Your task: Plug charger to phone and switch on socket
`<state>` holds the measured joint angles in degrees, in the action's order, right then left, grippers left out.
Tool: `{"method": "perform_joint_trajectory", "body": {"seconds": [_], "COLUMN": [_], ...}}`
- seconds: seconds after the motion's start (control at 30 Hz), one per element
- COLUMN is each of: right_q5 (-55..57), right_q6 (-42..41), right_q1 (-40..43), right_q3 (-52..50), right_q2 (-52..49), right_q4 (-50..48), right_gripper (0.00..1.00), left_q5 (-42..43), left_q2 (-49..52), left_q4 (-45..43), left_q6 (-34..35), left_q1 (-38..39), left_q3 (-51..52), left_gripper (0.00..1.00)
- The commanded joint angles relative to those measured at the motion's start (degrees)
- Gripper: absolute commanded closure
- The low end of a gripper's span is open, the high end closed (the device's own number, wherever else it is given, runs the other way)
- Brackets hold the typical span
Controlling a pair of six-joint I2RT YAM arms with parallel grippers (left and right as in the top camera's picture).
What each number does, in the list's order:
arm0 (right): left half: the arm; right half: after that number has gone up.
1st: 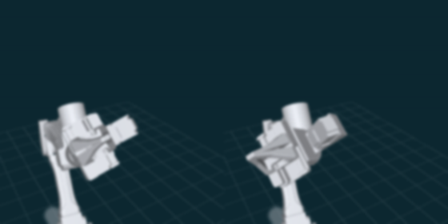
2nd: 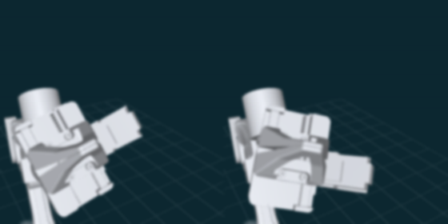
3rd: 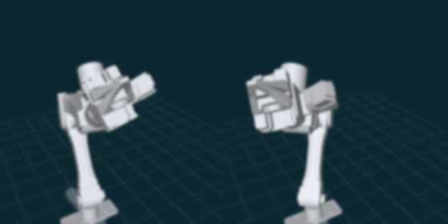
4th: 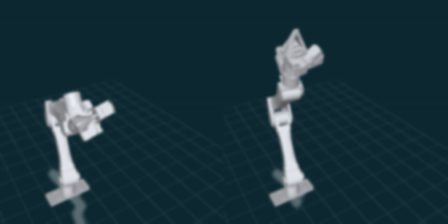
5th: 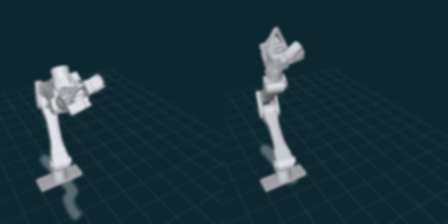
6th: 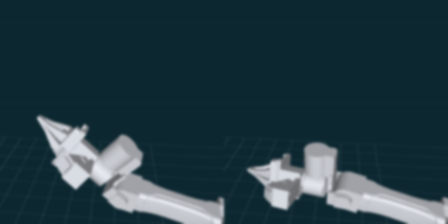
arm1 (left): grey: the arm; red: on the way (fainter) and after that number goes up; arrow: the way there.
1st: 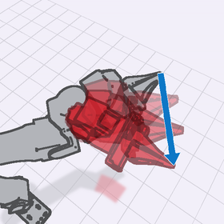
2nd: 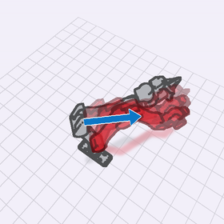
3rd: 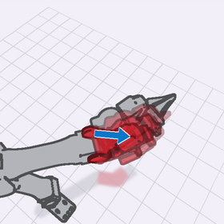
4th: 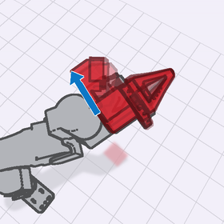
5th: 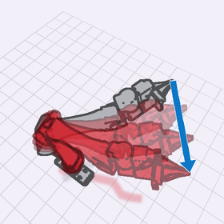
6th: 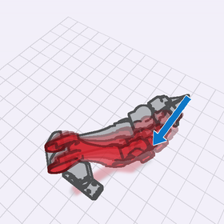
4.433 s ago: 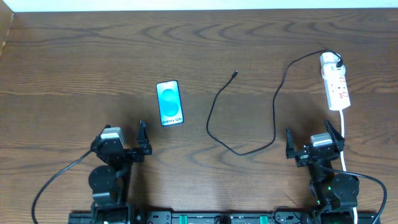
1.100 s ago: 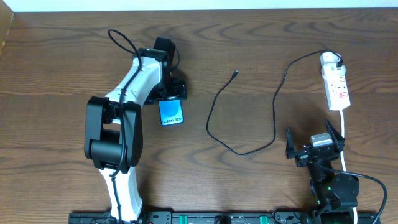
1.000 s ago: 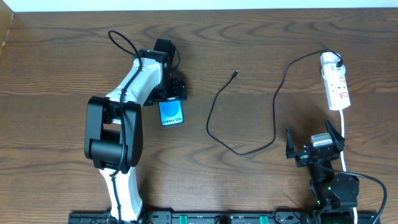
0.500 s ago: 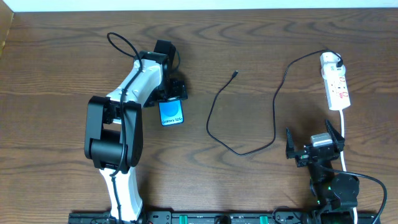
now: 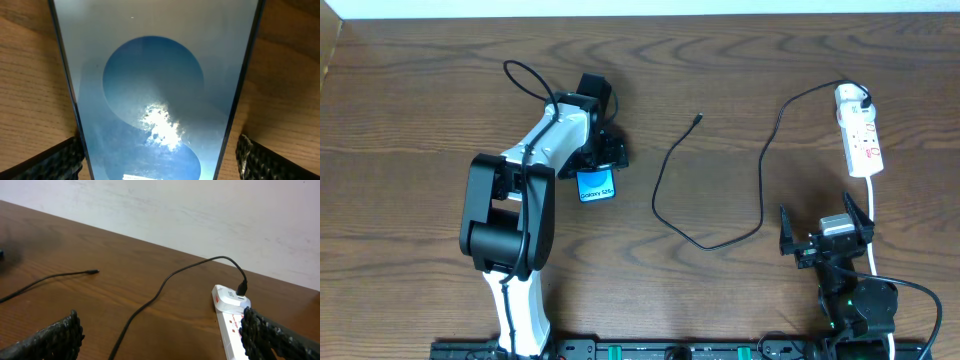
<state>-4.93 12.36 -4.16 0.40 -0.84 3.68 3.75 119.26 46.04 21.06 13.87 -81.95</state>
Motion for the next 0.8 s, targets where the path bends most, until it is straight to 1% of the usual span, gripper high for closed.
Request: {"method": "perform_joint_trajectory", "body": {"seconds": [0.0, 0.33, 0.43, 0.7, 0.77], "right_q5": [-0.3, -0.3, -0.3, -0.3, -0.3], "right_q6": [-0.5, -0.5, -0.5, -0.5, -0.5], "right_q1": [-0.4, -0.4, -0.4, -0.4, -0.4], "right_q3": [-0.1, -0.1, -0.1, -0.1, -0.1], "right_q2": [0.3, 0.3, 0.3, 0.3, 0.3], "right_q4": [0.2, 0.2, 0.2, 0.2, 0.2], "right_gripper": [0.01, 0.01, 0.01, 0.01, 0.01], "left_q5": [-0.8, -1.9, -1.9, -1.9, -1.9], "left_q2": [1.0, 1.0, 1.0, 1.0, 1.0], "left_q4": [-0.3, -3.3, -4.4, -4.3, -4.3], "left_q6": [0.4, 0.5, -0.7, -0.6, -0.6], "left_q1": [-0.2, -0.7, -0.7, -0.7, -0.7], "left_q3": [1.9, 2.0, 2.0, 2.0, 2.0], "left_gripper": [0.02, 0.02, 0.02, 0.01, 0.11]}}
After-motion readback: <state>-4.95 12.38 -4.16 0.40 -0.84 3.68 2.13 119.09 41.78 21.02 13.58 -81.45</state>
